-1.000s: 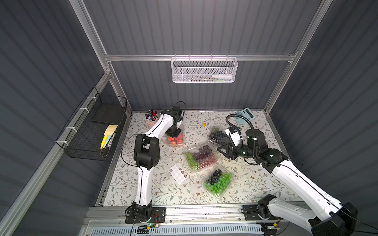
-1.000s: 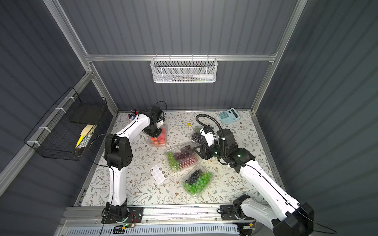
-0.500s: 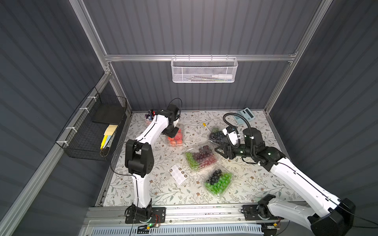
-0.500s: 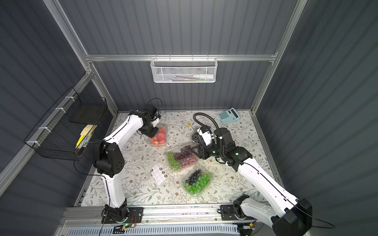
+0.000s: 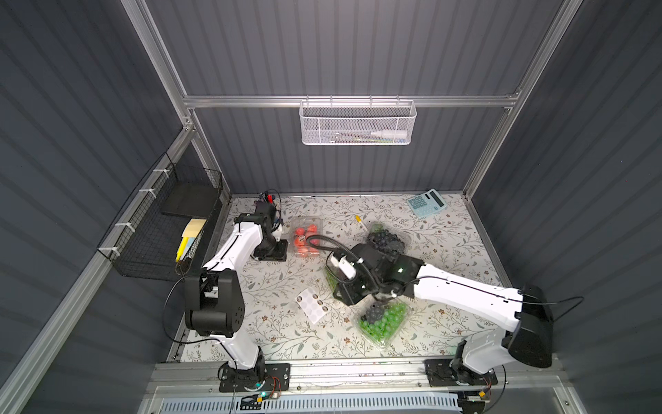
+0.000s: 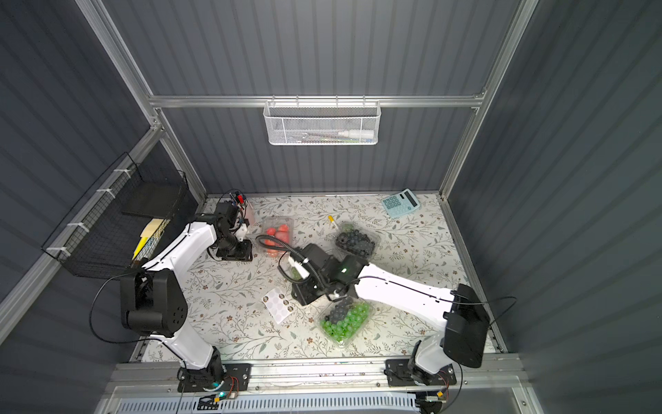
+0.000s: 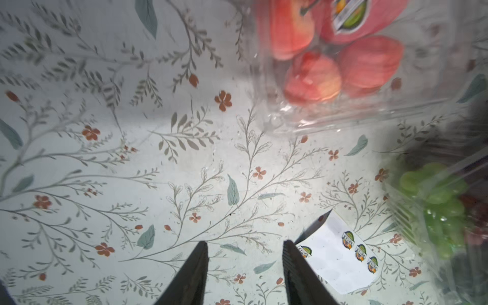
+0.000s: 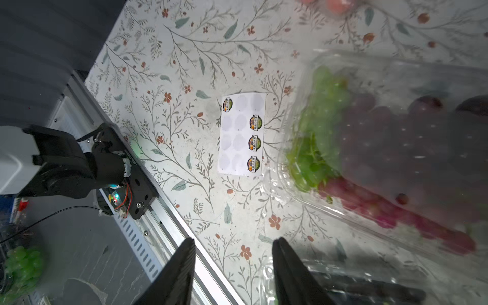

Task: Label fruit boxes
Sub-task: Pick up the label sticker from the center of the board.

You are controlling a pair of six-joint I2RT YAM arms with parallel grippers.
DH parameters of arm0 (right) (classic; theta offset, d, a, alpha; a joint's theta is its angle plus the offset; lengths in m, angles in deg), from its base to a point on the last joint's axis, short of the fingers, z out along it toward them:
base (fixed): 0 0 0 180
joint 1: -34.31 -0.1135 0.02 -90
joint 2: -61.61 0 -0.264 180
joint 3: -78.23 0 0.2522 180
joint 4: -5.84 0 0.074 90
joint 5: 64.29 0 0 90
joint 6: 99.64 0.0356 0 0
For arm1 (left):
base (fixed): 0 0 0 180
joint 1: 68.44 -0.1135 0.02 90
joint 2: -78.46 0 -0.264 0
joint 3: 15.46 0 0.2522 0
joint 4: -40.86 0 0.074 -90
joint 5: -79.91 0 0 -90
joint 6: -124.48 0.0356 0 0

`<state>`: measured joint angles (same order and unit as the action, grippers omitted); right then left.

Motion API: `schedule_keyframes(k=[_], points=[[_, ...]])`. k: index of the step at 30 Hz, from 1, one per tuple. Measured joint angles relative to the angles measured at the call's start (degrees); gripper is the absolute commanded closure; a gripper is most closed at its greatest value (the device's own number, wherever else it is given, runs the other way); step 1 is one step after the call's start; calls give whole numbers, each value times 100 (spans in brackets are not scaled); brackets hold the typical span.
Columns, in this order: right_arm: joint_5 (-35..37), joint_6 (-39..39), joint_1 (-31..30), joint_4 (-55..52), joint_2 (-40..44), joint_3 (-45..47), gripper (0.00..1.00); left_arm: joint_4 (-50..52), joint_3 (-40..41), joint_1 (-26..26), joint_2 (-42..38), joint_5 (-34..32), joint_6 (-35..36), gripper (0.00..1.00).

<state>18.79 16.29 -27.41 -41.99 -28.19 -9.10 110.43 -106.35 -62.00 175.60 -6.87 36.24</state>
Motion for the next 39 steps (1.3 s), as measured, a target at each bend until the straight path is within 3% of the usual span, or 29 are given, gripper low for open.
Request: schedule_keyframes(k=[6, 10, 13, 22, 31, 35, 39], points=[[391, 317, -625, -732, -1550, -1311, 41, -173, 236, -168, -208, 57, -208, 51], [533, 343, -697, -1292, -2518, -2275, 39, -358, 459, -234, -525, 94, -291, 50], [763, 341, -706, -1539, -2892, -2496, 36, -396, 623, -275, -662, 92, -345, 50], [1270, 245, -708, -1683, -3246, -2472, 36, -562, 883, -409, -693, 157, -424, 50], [1318, 87, -667, -1316, -3611, -2411, 38, -621, 916, -505, -693, 271, -461, 50], [1314, 55, -669, -1241, -3687, -2413, 45, -619, 916, -511, -693, 289, -461, 50], [1255, 66, -669, -1141, -3696, -2391, 59, -619, 916, -516, -693, 286, -461, 51]])
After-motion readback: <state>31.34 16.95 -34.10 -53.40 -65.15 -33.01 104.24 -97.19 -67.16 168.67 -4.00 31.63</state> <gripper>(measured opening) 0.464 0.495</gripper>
